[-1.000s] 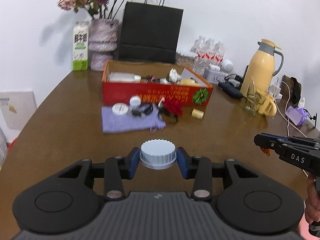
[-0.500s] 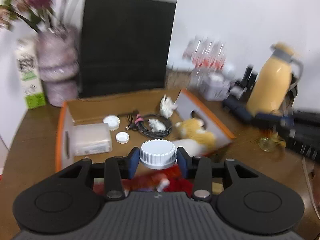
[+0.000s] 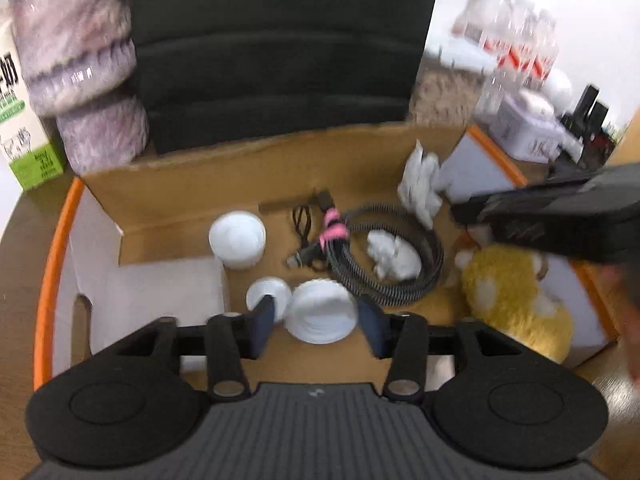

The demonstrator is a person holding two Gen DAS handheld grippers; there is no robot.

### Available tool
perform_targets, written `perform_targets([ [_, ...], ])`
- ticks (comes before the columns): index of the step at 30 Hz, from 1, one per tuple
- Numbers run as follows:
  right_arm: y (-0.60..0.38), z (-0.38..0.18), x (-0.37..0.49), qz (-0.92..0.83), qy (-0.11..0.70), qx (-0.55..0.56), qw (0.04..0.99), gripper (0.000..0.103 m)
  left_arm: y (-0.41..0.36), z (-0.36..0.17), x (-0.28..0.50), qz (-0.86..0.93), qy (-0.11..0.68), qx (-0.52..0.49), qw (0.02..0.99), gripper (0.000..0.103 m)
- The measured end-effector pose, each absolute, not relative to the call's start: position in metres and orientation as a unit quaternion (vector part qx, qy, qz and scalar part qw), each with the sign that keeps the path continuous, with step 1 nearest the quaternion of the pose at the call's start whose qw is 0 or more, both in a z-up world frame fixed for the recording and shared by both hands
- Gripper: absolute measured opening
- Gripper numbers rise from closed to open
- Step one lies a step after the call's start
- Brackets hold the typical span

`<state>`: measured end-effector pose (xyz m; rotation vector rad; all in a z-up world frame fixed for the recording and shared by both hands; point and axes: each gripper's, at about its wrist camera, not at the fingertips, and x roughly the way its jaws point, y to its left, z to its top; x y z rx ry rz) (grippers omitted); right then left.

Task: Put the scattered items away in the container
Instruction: 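Carry the orange toy and ridged cap into the box and release both, then move both tools back toward the purple cloth and yellow block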

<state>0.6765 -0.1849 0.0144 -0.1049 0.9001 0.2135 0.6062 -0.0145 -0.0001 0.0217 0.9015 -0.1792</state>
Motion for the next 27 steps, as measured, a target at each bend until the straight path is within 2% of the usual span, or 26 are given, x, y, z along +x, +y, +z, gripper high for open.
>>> perform_targets([
  [3, -0.183, 0.008, 0.676, 0.097, 0.434, -0.062, 0.894, 0.024, -0.01, 0.007, 0.604, -0.078, 0.428, 0.014, 0.9, 0.057],
  [8, -0.187, 0.029, 0.659, 0.102, 0.414, -0.049, 0.903, 0.025, 0.004, 0.034, 0.593, -0.069, 0.417, -0.008, 0.906, 0.057],
  [11, -0.19, 0.049, 0.639, 0.103, 0.395, -0.061, 0.911, 0.031, 0.015, 0.053, 0.575, -0.063, 0.406, -0.01, 0.912, 0.058],
  [16, -0.2, 0.083, 0.595, 0.104, 0.374, -0.068, 0.919, 0.043, 0.035, 0.079, 0.532, -0.055, 0.397, -0.015, 0.916, 0.061],
  [21, -0.214, 0.109, 0.55, 0.109, 0.37, -0.08, 0.919, 0.045, 0.05, 0.097, 0.48, -0.047, 0.392, -0.013, 0.919, 0.063],
  [24, -0.221, 0.119, 0.52, 0.119, 0.371, -0.076, 0.918, 0.054, 0.058, 0.106, 0.447, -0.044, 0.379, -0.016, 0.924, 0.071],
  [27, -0.228, 0.121, 0.483, 0.151, 0.378, -0.056, 0.912, 0.055, 0.063, 0.108, 0.408, -0.046, 0.361, -0.013, 0.931, 0.072],
])
